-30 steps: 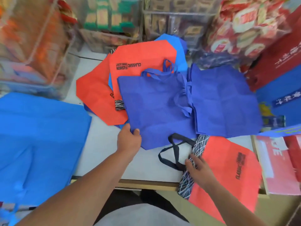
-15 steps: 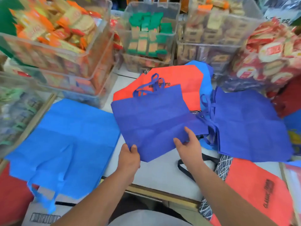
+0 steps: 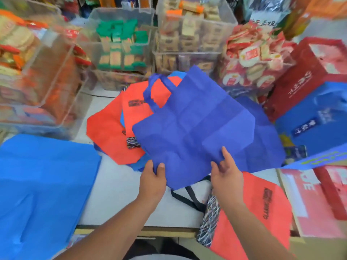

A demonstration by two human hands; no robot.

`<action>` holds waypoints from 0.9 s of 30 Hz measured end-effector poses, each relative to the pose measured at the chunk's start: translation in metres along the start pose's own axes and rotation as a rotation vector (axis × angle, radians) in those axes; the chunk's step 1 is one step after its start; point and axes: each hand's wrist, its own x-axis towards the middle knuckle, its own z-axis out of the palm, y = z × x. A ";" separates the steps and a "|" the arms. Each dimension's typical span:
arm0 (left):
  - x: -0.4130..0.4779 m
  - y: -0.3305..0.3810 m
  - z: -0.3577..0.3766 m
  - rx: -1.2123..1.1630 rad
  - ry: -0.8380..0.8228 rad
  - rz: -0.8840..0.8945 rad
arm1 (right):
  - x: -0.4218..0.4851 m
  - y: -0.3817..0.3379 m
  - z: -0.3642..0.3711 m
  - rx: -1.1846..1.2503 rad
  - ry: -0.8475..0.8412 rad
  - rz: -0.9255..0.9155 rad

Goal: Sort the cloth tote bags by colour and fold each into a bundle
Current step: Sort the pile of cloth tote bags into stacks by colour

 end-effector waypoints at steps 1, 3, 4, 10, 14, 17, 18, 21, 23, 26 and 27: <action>0.002 0.006 0.014 0.023 -0.060 0.023 | 0.008 0.011 -0.012 0.017 0.023 0.012; 0.002 0.020 0.044 0.051 -0.166 0.003 | 0.027 0.033 -0.037 0.043 0.068 0.029; 0.002 0.024 0.058 0.055 -0.211 -0.039 | 0.038 0.043 -0.048 0.036 0.091 0.034; -0.012 0.038 0.124 0.230 -0.517 -0.221 | 0.128 0.078 -0.095 -0.222 0.077 -0.077; -0.026 0.053 0.164 0.353 -0.914 -0.212 | 0.140 0.085 -0.094 -0.622 0.177 -0.307; -0.025 0.047 0.170 0.377 -0.810 -0.138 | 0.109 0.098 -0.057 -0.624 -0.189 -0.363; -0.023 0.043 0.164 0.398 -0.770 -0.131 | 0.099 0.105 -0.044 -0.604 -0.350 -0.271; -0.014 0.034 0.133 0.501 -0.693 -0.145 | 0.090 0.129 -0.015 -0.638 -0.536 -0.079; -0.006 0.024 0.109 0.501 -0.619 -0.176 | 0.093 0.140 -0.007 -0.658 -0.562 -0.009; 0.005 0.006 0.085 0.480 -0.519 -0.202 | 0.107 0.152 -0.011 -0.719 -0.527 0.018; 0.008 0.001 0.081 0.468 -0.497 -0.210 | 0.112 0.156 -0.017 -0.765 -0.510 0.028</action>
